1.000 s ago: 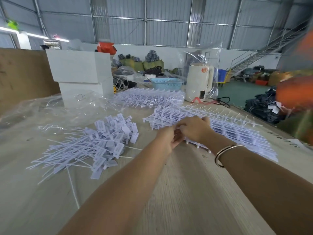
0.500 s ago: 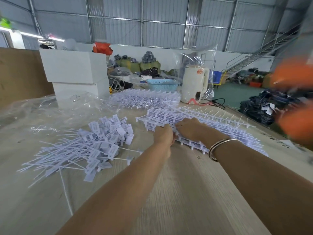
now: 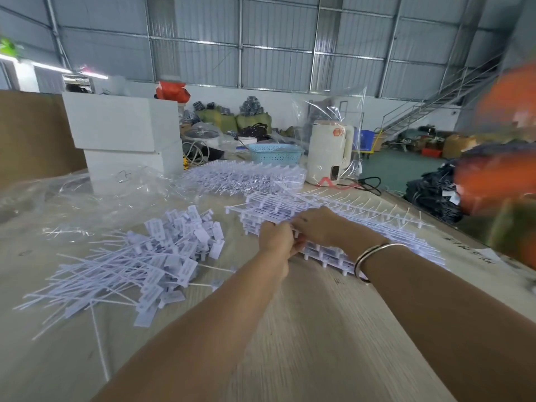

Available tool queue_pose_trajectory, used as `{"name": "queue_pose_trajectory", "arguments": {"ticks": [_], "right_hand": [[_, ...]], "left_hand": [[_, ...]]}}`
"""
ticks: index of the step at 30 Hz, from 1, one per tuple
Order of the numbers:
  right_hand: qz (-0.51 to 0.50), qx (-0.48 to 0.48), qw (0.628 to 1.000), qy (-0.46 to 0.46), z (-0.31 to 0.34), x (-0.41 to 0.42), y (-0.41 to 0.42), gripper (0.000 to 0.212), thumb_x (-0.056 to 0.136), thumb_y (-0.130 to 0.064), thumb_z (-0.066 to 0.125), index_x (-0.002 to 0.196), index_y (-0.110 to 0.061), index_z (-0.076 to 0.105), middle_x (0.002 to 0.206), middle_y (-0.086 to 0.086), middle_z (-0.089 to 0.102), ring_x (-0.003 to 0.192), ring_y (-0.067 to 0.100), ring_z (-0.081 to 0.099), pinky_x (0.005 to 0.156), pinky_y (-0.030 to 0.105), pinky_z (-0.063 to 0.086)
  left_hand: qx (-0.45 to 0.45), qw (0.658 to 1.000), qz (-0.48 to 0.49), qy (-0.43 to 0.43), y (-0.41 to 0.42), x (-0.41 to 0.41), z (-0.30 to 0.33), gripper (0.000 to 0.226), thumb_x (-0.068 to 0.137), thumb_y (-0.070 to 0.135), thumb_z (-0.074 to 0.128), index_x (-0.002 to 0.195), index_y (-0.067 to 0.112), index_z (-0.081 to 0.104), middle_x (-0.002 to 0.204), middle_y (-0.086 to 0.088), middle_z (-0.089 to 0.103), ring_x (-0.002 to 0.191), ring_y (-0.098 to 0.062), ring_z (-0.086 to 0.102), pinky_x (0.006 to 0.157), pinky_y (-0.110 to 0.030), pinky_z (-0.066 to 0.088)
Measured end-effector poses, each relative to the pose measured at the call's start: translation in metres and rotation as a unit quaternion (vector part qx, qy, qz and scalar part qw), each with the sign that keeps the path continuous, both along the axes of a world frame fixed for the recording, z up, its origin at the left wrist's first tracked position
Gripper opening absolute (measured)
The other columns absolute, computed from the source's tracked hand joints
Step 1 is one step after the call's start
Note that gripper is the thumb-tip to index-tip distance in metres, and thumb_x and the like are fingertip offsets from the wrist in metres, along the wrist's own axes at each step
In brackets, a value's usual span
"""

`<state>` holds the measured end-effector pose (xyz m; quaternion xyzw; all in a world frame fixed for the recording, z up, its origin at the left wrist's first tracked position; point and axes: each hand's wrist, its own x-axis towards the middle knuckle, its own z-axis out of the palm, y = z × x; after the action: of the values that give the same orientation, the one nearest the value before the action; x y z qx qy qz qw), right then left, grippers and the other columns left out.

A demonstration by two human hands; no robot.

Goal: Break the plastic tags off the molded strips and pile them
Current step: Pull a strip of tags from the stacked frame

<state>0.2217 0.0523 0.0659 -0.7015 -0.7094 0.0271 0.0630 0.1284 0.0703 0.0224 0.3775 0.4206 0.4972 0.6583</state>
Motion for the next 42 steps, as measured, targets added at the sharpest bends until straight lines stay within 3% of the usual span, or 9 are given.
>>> {"name": "queue_pose_trajectory", "arguments": {"ticks": [7,11,16,20,24,28,31,35,42], "right_hand": [[-0.026,0.128,0.991,0.006,-0.005,0.011,0.002,0.038,0.091,-0.008,0.046,0.127,-0.021,0.051,0.126,0.009,0.041,0.118,0.028,0.040,0.097,0.046,0.043],[-0.072,0.026,0.994,-0.083,-0.017,0.017,0.005,0.040,0.097,-0.025,0.038,0.137,-0.032,0.037,0.134,0.008,0.041,0.123,0.032,0.034,0.098,0.051,0.038],[-0.039,0.017,0.996,-0.078,-0.016,0.030,0.012,0.044,0.101,-0.026,0.029,0.143,-0.042,0.028,0.139,0.004,0.039,0.127,0.030,0.034,0.101,0.051,0.037],[-0.037,0.009,0.999,-0.026,-0.010,0.038,0.011,0.040,0.102,-0.032,0.026,0.140,-0.041,0.036,0.135,0.009,0.046,0.123,0.032,0.045,0.101,0.047,0.039],[-0.040,0.043,0.997,-0.053,-0.012,0.030,0.008,0.036,0.101,-0.027,0.030,0.133,-0.035,0.045,0.132,0.004,0.053,0.117,0.028,0.052,0.094,0.043,0.046],[-0.051,0.087,0.991,-0.086,-0.011,0.020,0.008,0.027,0.097,-0.018,0.039,0.119,-0.027,0.051,0.109,0.005,0.059,0.091,0.026,0.055,0.074,0.036,0.046],[0.012,0.010,0.999,-0.041,-0.014,0.028,0.008,0.038,0.098,-0.029,0.037,0.135,-0.026,0.043,0.138,0.004,0.047,0.121,0.026,0.048,0.099,0.045,0.042],[0.058,-0.026,0.998,0.012,-0.009,0.044,0.002,0.044,0.102,-0.039,0.028,0.145,-0.037,0.026,0.155,-0.004,0.024,0.136,0.017,0.033,0.113,0.034,0.022],[0.011,0.048,0.998,-0.025,-0.014,0.035,-0.004,0.040,0.100,-0.046,0.023,0.140,-0.046,0.032,0.144,-0.002,0.045,0.125,0.026,0.048,0.097,0.042,0.043]], "left_hand": [[-0.053,0.997,0.022,-0.053,0.000,-0.010,-0.012,0.025,0.093,0.002,0.036,0.111,0.004,0.053,0.084,-0.014,0.060,0.065,-0.020,0.059,0.054,-0.029,0.054],[-0.042,0.996,-0.045,-0.067,-0.009,-0.011,-0.009,0.017,0.096,0.006,0.044,0.108,0.001,0.055,0.100,-0.017,0.065,0.085,-0.027,0.066,0.066,-0.034,0.058],[-0.011,0.998,-0.038,-0.046,-0.006,-0.015,-0.002,0.022,0.095,0.002,0.040,0.078,0.002,0.055,0.067,-0.012,0.065,0.065,-0.022,0.066,0.065,-0.033,0.058],[0.006,0.999,0.030,-0.025,-0.006,-0.020,-0.001,0.018,0.092,0.005,0.040,0.108,0.001,0.048,0.065,-0.012,0.063,0.043,-0.017,0.059,0.041,-0.022,0.047],[-0.004,0.998,0.063,-0.013,-0.008,-0.013,-0.007,0.028,0.095,0.007,0.038,0.122,0.002,0.041,0.067,-0.013,0.056,0.045,-0.020,0.053,0.048,-0.030,0.047],[-0.043,0.998,-0.028,-0.026,-0.018,-0.012,-0.011,0.016,0.095,0.004,0.043,0.105,0.002,0.055,0.077,-0.010,0.062,0.062,-0.019,0.061,0.048,-0.026,0.055],[-0.017,0.999,-0.036,-0.012,-0.018,-0.016,-0.006,0.022,0.096,0.000,0.039,0.113,-0.005,0.051,0.085,-0.015,0.061,0.066,-0.022,0.061,0.045,-0.025,0.053],[0.000,0.999,0.052,0.005,-0.011,-0.024,0.002,0.023,0.093,-0.002,0.034,0.109,-0.001,0.051,0.066,-0.008,0.056,0.041,-0.012,0.053,0.038,-0.019,0.044],[-0.005,0.987,0.118,0.106,-0.009,-0.022,-0.019,0.039,0.097,0.011,0.039,0.134,-0.002,0.039,0.115,-0.022,0.062,0.084,-0.030,0.065,0.065,-0.038,0.057]]}}
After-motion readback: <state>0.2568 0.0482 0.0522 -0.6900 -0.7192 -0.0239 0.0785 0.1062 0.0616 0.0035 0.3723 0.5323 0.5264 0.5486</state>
